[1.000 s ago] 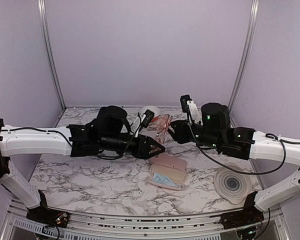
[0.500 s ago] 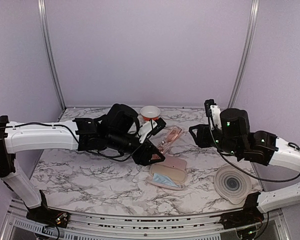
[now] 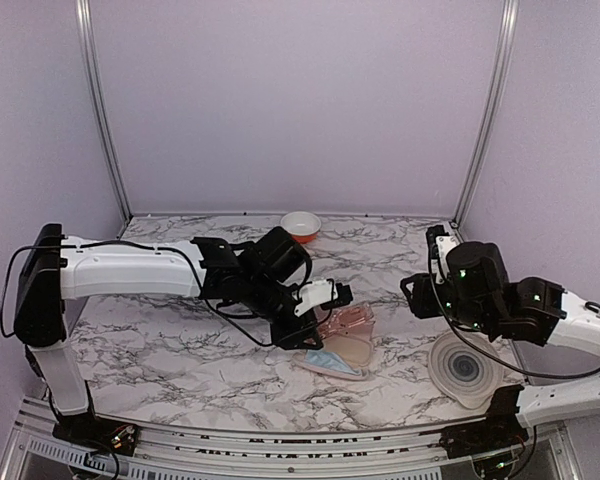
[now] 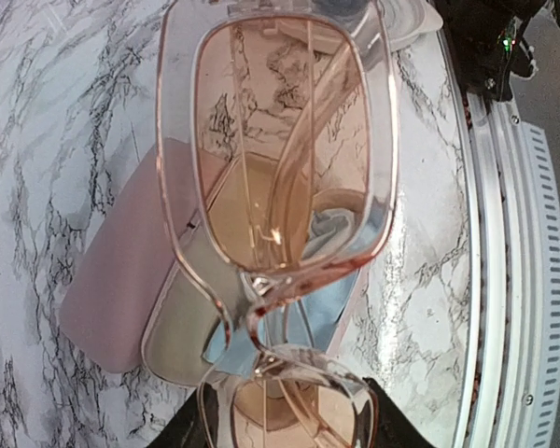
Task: Organize the sunglasses
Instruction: Place the sunglasses in the sunglasses case.
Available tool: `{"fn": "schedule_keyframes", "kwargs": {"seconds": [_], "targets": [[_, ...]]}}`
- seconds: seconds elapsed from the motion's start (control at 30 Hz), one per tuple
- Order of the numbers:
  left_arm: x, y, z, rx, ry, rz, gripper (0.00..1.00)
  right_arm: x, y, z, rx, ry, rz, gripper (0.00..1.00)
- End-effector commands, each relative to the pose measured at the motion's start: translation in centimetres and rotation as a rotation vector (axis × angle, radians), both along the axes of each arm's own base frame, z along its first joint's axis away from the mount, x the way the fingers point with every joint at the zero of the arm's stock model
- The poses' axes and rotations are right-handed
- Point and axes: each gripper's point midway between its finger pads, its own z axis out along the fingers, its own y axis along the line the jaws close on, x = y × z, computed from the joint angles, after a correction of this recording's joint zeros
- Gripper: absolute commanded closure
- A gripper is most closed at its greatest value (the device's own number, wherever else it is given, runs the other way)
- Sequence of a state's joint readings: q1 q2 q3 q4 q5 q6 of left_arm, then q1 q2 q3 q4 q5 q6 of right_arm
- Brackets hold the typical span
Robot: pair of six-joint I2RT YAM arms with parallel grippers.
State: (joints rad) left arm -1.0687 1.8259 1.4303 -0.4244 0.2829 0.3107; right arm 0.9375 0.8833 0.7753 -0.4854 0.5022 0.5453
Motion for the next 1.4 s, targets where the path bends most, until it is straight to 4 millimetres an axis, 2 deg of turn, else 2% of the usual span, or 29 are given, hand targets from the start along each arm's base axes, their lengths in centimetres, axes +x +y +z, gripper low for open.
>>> {"fn": "schedule_keyframes", "kwargs": {"seconds": [0.0, 0.27, 0.53, 0.67, 0.9, 1.17, 1.37], "targets": [[0.0, 0.4, -2.3, 0.120, -0.055, -0.123, 0.73, 0.0, -0.4, -0.8, -0.020, 0.013, -0.007, 0.61], [0.3, -0.2, -5.8, 0.224, -0.068, -0.211, 0.73, -0.5, -0.3, -2.2, -0.035, 0.035, 0.021, 0.61], [0.7, 0.5, -8.1, 0.319, -0.117, -0.289, 0.73, -1.0, -0.4, -2.9, -0.023, 0.044, 0.037, 0.61], [0.6, 0.8, -8.5, 0.341, -0.125, -0.315, 0.73, -1.1, -0.5, -3.4, -0.027, 0.050, 0.039, 0.61], [-0.8, 0.9, -10.0, 0.379, -0.101, -0.343, 0.73, -1.0, -0.4, -3.6, -0.032, 0.049, 0.042, 0.61], [-2.2, -0.3, -10.1, 0.369, -0.077, -0.336, 0.72, -1.0, -0.1, -3.9, -0.031, 0.054, 0.050, 0.61], [-2.0, -0.8, -10.5, 0.383, -0.053, -0.283, 0.71, -1.1, 0.1, -4.2, -0.022, 0.064, 0.056, 0.61]]}}
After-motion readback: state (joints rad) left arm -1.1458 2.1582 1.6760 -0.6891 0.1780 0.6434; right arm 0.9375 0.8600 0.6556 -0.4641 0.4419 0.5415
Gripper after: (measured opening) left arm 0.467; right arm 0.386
